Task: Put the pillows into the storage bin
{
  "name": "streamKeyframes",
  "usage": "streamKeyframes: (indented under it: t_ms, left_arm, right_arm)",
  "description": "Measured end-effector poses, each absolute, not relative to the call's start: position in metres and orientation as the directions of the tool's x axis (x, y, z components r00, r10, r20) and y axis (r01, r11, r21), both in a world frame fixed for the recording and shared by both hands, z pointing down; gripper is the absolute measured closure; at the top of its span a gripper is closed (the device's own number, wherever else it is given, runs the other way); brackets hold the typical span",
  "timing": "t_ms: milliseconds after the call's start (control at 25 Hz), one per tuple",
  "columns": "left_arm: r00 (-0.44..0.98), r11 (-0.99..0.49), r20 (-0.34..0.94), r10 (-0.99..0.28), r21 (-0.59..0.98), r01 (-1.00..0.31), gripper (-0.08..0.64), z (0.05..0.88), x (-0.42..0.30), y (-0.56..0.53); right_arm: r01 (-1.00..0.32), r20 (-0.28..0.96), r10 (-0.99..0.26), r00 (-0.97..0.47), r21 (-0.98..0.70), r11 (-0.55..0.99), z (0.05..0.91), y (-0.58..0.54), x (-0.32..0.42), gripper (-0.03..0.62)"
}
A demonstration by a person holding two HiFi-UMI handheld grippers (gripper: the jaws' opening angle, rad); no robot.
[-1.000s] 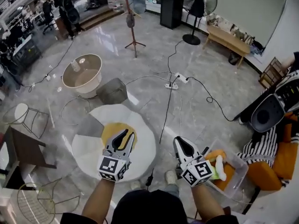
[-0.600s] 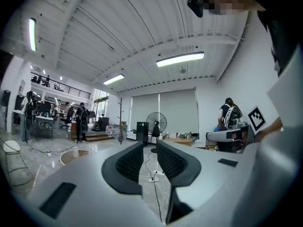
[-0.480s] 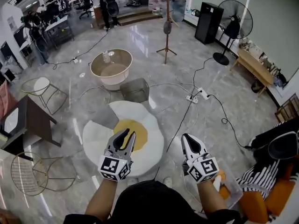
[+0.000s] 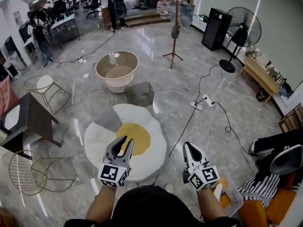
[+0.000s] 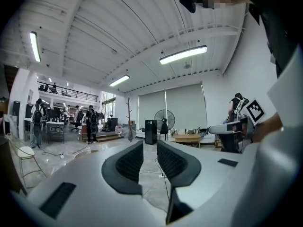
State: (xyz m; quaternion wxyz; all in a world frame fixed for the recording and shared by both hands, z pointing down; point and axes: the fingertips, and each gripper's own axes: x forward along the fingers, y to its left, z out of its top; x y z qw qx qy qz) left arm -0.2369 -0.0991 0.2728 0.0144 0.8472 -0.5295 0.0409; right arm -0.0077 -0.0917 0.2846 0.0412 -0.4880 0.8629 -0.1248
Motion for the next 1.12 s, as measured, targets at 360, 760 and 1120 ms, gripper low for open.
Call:
streamKeyframes:
  t_ms: [360, 760, 1120]
  left_arm:
    - [0.414, -0.414, 0.054, -0.909, -0.001, -0.910, 0.457, 0.273, -0.256, -0.094]
    - [0.401, -0.401, 0.059, -0.914, 0.010, -0.916, 0.459, 0.274, -0.265, -0.094]
    - [0.418, -0.418, 0.056, -0.907, 0.013, -0.908, 0.460, 0.269, -0.254, -0.094]
  right_arm:
    - [-0.819, 0.023, -0.839, -0.544, -0.233, 0.524, 0.283, -0.088, -0.021, 0.566]
    - [-0.811, 0.044, -0.827, -0.560, -0.235, 0.537, 0.283, -0.093, -0.033, 0.566]
    - [-0.791, 0.060, -0.798, -0.599, -0.200, 0.579, 0.275, -0.099, -0.037, 0.566]
